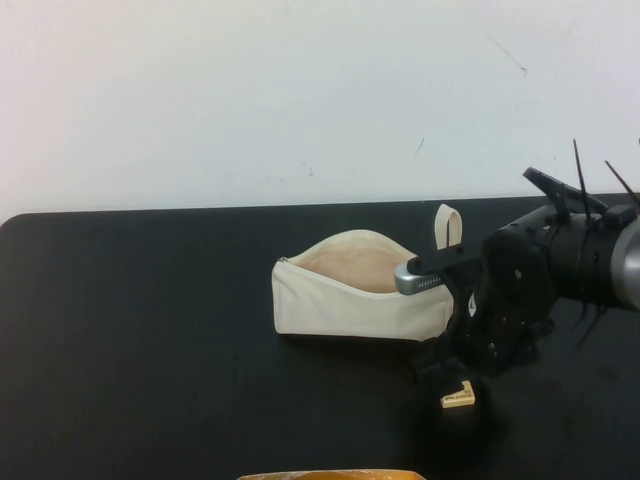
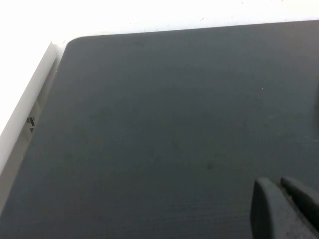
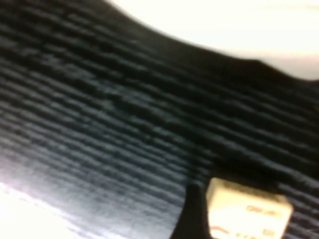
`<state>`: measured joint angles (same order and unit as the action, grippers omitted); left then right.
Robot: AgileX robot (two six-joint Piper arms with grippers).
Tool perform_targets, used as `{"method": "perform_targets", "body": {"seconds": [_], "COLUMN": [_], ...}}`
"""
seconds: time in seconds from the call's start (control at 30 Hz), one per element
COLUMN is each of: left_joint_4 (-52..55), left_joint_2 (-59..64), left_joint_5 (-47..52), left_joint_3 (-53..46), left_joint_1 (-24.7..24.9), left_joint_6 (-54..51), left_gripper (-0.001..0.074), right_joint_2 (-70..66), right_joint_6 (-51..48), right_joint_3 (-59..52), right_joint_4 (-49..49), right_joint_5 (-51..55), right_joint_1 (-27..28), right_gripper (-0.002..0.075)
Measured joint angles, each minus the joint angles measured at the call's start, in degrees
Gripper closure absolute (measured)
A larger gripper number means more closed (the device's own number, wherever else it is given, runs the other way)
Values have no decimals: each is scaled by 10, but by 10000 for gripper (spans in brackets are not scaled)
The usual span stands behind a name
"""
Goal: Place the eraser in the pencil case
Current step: Pick up the eraser from the table
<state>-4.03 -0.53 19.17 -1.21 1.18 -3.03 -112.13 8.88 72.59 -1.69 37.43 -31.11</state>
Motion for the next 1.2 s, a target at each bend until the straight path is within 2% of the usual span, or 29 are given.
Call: {"method": "perform_targets", "body": {"seconds": [0.47,0.57,0.67,0.87,1.03,1.13,1.2], "left_joint_4": [-9,-9,-9,-10,-10,-10,-10], "left_joint_2": [0,0,0,0,0,0,0], "left_joint_5": [0,0,0,0,0,0,0], "left_joint_3": [0,0,0,0,0,0,0], "left_joint_1": [0,0,0,0,0,0,0], "left_joint_6": [1,1,1,1,0,0,0], "left_gripper": [736,736,736,736,736,736,736], "right_joint_2": [-23,-23,-24,0,97,167,197], "right_joint_6": [17,17,17,-2,-47,-56,-60], "right_joint_3": [4,5,6,3,1,1,1], "right_joint_4": [-11,-10,-6,-1,8,13,23], "right_joint_5": [-3,-3,7,60,74,44,-14], "right_joint_1": [0,0,0,0,0,0,0], "right_gripper": [198,273,419,419,420,420,420]}}
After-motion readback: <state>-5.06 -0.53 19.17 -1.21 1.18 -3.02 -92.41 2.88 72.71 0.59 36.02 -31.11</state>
